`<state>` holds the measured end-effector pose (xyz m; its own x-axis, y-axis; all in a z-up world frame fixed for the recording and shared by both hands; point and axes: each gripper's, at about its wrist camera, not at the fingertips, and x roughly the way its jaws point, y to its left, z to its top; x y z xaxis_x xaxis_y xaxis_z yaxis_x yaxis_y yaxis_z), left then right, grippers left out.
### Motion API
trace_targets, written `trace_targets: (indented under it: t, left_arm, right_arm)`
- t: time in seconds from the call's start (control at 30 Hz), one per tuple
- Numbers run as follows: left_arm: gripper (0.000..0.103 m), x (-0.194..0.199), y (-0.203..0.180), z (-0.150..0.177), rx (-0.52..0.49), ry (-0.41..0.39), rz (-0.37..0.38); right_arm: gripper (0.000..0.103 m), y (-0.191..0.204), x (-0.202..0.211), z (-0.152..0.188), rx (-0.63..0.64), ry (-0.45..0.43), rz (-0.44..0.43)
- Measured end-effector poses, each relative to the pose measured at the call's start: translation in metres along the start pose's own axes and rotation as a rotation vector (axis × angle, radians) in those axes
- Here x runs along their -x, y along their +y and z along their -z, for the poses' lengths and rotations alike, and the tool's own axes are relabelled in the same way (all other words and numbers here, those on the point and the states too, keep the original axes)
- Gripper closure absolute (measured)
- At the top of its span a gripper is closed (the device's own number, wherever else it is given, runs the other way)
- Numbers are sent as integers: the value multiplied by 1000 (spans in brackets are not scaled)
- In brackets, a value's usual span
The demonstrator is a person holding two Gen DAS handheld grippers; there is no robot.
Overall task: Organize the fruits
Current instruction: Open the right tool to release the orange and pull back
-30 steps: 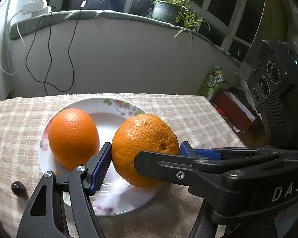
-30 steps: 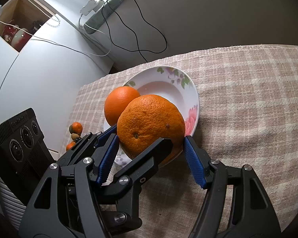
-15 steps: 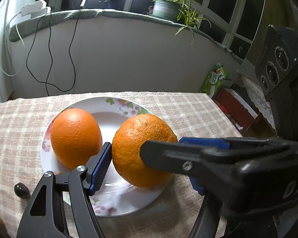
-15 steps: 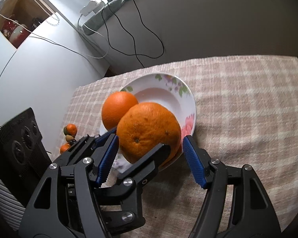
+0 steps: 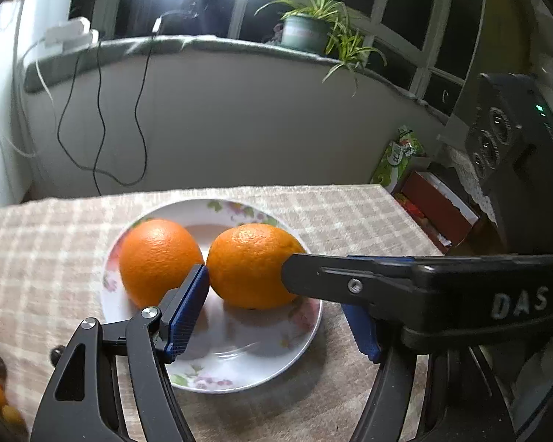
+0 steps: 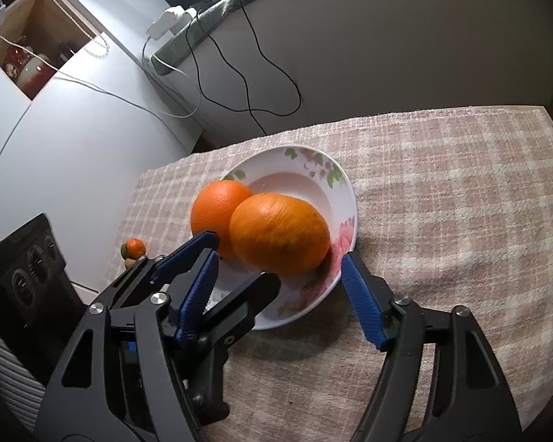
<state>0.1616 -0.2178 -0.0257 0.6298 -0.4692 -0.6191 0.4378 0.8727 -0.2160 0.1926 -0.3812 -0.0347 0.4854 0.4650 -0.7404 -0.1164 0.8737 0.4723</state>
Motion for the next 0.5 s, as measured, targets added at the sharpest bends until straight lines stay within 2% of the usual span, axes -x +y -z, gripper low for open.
trace_targets:
  t: [0.3,0.5]
  left_arm:
    - [33,12,2,0,-4,-4,-4]
    - [33,26,5,7,-7,-5,-14]
  right_arm:
    - [30,6,15,-1,0,-32,-10]
    - [25,12,28,1,3,-63,-18]
